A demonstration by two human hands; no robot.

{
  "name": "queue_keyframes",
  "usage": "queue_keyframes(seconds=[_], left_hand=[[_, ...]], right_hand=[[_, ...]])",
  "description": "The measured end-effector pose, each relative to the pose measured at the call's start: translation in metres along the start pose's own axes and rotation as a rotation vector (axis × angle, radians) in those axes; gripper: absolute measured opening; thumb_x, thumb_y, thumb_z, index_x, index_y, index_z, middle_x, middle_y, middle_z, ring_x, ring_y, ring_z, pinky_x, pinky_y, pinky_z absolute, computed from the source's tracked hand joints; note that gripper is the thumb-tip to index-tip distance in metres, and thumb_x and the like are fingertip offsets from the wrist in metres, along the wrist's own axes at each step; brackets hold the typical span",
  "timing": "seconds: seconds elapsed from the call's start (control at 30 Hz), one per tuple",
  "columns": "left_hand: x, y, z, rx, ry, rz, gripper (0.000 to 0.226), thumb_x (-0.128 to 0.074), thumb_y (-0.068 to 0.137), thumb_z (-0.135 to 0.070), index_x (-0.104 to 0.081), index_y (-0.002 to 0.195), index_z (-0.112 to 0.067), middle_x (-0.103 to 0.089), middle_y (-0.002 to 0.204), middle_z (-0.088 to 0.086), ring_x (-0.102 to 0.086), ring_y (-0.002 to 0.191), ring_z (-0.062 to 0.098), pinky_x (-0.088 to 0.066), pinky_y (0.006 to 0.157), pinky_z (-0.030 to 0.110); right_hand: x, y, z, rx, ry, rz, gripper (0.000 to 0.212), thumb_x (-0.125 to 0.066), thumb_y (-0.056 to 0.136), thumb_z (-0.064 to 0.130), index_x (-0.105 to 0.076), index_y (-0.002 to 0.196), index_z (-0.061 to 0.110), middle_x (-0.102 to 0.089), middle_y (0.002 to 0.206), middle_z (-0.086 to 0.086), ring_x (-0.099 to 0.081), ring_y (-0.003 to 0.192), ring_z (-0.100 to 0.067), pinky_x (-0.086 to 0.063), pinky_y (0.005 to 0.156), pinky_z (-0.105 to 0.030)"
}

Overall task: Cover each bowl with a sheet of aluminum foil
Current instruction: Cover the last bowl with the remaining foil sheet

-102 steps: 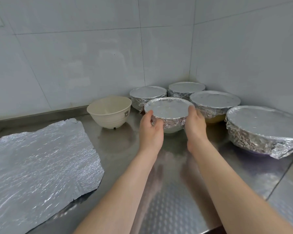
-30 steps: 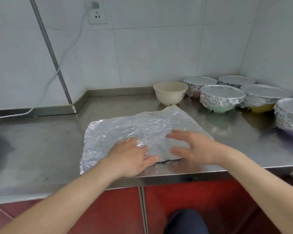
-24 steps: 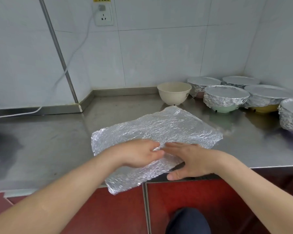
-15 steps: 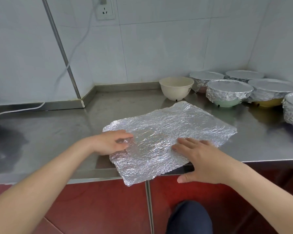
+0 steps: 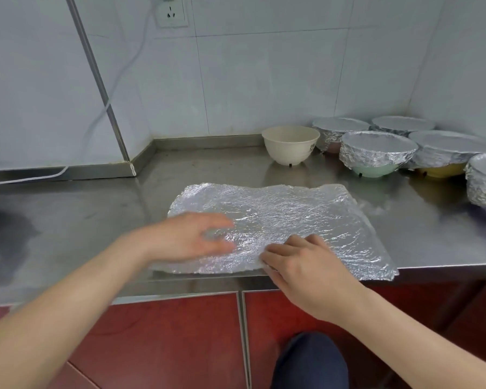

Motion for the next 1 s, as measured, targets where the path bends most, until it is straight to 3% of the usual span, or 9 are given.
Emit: queue_keyframes(seconds=[0.17,0.33,0.47,0.57,0.67,0.83,0.87,0.93,1.0], left_hand=[[-0.027,-0.013,-0.068,-0.418,0.261,-0.335,0.039,-0.046,0.083,-0.033,-0.066,0.117,-0.025,-0.066,0.119,-0.01,-0.062,0.109,0.014,-0.05,0.091,0.031],[0.002,0.01,0.035,-0.142,0.005,-0.426,0.058,-0.055,0.076,0.011,-0.07,0.112,-0.033,-0.059,0.131,-0.01,-0.038,0.137,0.016,-0.007,0.115,0.032],[0.001,-0.003,0.033,-0.135,-0.064,-0.455,0.057,-0.054,0.069,-0.014,-0.061,0.119,-0.04,-0.046,0.139,-0.011,-0.031,0.137,0.009,-0.014,0.117,0.028],[-0.025,-0.017,-0.002,-0.302,-0.062,-0.404,0.053,-0.045,0.071,-0.032,-0.067,0.119,-0.035,-0.051,0.13,-0.02,-0.042,0.126,-0.002,-0.024,0.11,0.017],[-0.028,-0.018,0.001,-0.324,-0.229,-0.437,0.036,-0.056,0.082,-0.012,-0.074,0.106,-0.031,-0.058,0.112,-0.037,-0.052,0.112,-0.013,-0.031,0.101,0.006],[-0.027,-0.015,0.044,-0.155,-0.607,-0.173,0.04,-0.067,0.084,0.003,-0.077,0.089,-0.035,-0.07,0.103,-0.02,-0.058,0.113,-0.005,-0.038,0.102,0.012],[-0.026,-0.015,0.053,-0.132,-0.634,-0.135,0.017,-0.075,0.082,-0.014,-0.079,0.091,-0.028,-0.073,0.105,-0.009,-0.061,0.113,0.005,-0.043,0.103,0.021],[-0.018,-0.015,0.071,-0.096,-0.666,-0.179,0.045,-0.078,0.066,-0.059,-0.079,0.088,-0.019,-0.074,0.1,0.007,-0.067,0.103,0.015,-0.051,0.096,0.033],[-0.012,-0.012,0.079,-0.107,-0.761,-0.244,0.038,-0.078,0.063,-0.061,-0.08,0.08,-0.027,-0.075,0.091,-0.002,-0.067,0.088,0.003,-0.052,0.082,0.018]], right_hand=[[0.012,0.013,0.008,-0.033,0.005,0.073,0.033,-0.04,0.091,0.052,-0.059,0.082,0.027,-0.064,0.08,0.01,-0.057,0.082,-0.02,-0.035,0.074,-0.037],[0.009,-0.015,-0.032,-0.084,0.197,0.699,0.098,-0.041,0.068,0.088,-0.019,0.149,0.037,-0.026,0.153,0.018,-0.023,0.142,-0.015,-0.018,0.11,-0.05],[0.008,-0.024,-0.034,-0.016,0.066,0.665,0.1,-0.063,0.078,0.063,-0.001,0.152,0.039,-0.002,0.16,0.017,-0.005,0.147,-0.008,-0.013,0.114,-0.045],[0.007,-0.017,-0.021,0.087,-0.018,0.403,0.071,-0.057,0.087,0.046,-0.021,0.148,0.038,-0.032,0.15,0.018,-0.034,0.135,-0.012,-0.022,0.103,-0.041],[0.017,-0.007,-0.025,0.013,0.091,0.382,0.062,-0.054,0.088,0.055,-0.03,0.144,0.043,-0.054,0.129,0.019,-0.047,0.122,-0.01,-0.021,0.104,-0.035],[0.03,-0.026,-0.077,-0.132,0.22,0.765,0.113,-0.08,0.067,0.052,0.009,0.135,0.068,-0.009,0.152,0.033,-0.015,0.137,0.007,-0.014,0.113,-0.03],[0.031,-0.03,-0.088,-0.15,0.197,0.773,0.115,-0.082,0.069,0.044,0.011,0.132,0.067,-0.004,0.153,0.033,-0.009,0.139,0.007,-0.015,0.112,-0.029],[0.027,-0.03,-0.102,-0.154,0.141,0.73,0.113,-0.081,0.071,0.038,0.009,0.134,0.063,0.004,0.154,0.03,0.004,0.143,0.003,-0.012,0.115,-0.034],[0.012,-0.024,-0.101,-0.119,0.201,0.667,0.106,-0.079,0.074,0.044,0.001,0.142,0.059,0.007,0.155,0.027,0.01,0.144,0.0,-0.01,0.118,-0.036]])
Point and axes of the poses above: each hand's wrist, its own y-axis towards the middle knuckle, its own x-axis out of the back of the hand, z = x × y, the point moved 8 cm from there along y, towards the middle knuckle
